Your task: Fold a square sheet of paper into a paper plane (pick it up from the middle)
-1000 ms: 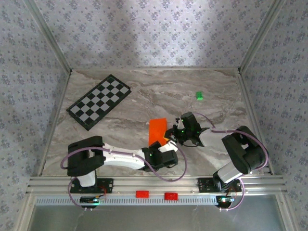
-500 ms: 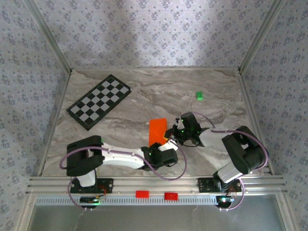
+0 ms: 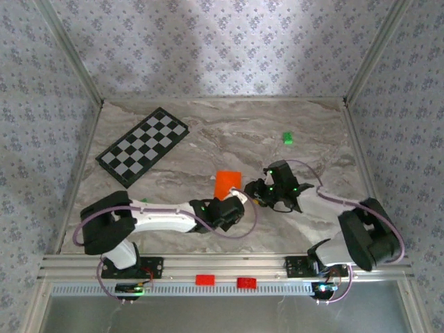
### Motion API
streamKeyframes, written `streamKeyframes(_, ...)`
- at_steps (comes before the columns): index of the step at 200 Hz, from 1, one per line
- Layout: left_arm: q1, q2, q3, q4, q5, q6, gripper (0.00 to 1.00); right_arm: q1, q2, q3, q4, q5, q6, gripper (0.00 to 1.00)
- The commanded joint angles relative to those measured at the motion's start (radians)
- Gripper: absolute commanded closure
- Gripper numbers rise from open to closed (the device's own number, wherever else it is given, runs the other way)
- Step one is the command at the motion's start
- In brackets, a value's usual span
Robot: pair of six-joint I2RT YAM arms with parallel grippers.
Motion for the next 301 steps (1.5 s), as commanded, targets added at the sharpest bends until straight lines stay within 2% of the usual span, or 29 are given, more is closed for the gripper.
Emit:
streamKeyframes(1, 0.095, -0.057, -0.054, 0.102, 0.321, -0.115, 1.0, -0.033, -0.096, -0.005, -0.244, 0.144, -0.081, 0.63)
streamKeyframes(16, 0.168, -0.061, -0.079, 0.174, 0.491, -0.17, 1.0, -0.056, -0.162, -0.037, -0.266, 0.166, -0.094, 0.62)
streamKeyframes(33, 0.223, -0.046, -0.079, 0.221, 0.615, -0.216, 1.0, -0.07, -0.235, -0.076, -0.261, 0.191, -0.092, 0.61)
streamKeyframes(53, 0.256, -0.012, -0.059, 0.256, 0.698, -0.258, 1.0, -0.072, -0.291, -0.108, -0.246, 0.206, -0.095, 0.62)
streamKeyframes(80, 0.267, 0.044, -0.021, 0.308, 0.752, -0.324, 1.0, -0.064, -0.332, -0.137, -0.227, 0.197, -0.115, 0.66)
streamKeyframes(95, 0.267, 0.069, -0.006, 0.345, 0.756, -0.361, 1.0, -0.059, -0.337, -0.154, -0.194, 0.166, -0.122, 0.7)
streamKeyframes(122, 0.268, 0.098, 0.008, 0.392, 0.754, -0.4, 1.0, -0.056, -0.309, -0.161, -0.143, 0.091, -0.109, 0.84)
streamKeyframes(139, 0.268, 0.103, 0.014, 0.397, 0.751, -0.411, 1.0, -0.044, -0.26, -0.161, -0.082, 0.036, -0.09, 0.91)
streamKeyframes(171, 0.268, 0.092, 0.014, 0.365, 0.728, -0.394, 1.0, 0.0, -0.144, -0.123, -0.019, 0.007, -0.083, 1.0)
streamKeyframes(228, 0.268, 0.088, 0.008, 0.334, 0.734, -0.372, 1.0, 0.062, 0.039, -0.059, 0.074, 0.006, -0.054, 1.0)
streamKeyframes(301, 0.291, 0.051, -0.027, 0.278, 0.703, -0.329, 1.0, 0.07, 0.104, -0.095, -0.014, 0.074, -0.074, 1.0)
